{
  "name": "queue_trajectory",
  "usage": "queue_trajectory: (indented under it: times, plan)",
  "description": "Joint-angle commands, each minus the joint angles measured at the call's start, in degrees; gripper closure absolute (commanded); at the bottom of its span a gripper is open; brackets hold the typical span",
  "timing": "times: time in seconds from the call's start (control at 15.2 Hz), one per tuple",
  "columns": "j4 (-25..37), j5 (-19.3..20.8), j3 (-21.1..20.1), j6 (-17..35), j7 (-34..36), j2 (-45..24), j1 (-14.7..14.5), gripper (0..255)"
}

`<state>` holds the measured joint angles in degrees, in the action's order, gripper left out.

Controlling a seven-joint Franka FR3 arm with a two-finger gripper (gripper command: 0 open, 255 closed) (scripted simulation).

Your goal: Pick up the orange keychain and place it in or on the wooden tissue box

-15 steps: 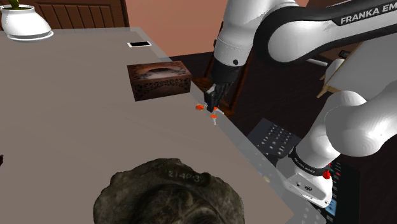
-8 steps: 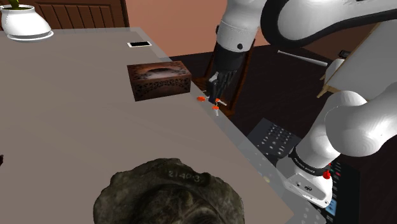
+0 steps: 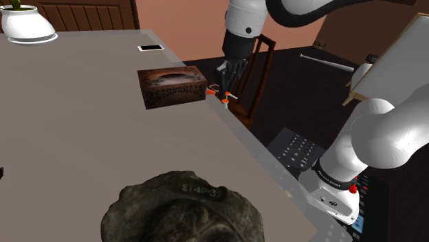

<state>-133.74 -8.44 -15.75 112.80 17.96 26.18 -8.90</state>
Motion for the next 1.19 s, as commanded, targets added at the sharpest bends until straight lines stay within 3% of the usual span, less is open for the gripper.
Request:
queue_trajectory:
  times: [0.0, 0.59, 1.12]
  plan:
    - [3.5, 1.1, 0.2, 0.5, -0.4, -4.1, 1.0, 255]
    - [22.4, 6.1, 2.0, -0.4, -2.9, -22.7, 4.4, 255]
    - [45.5, 10.1, 3.4, -6.0, -4.6, -40.7, 5.4, 255]
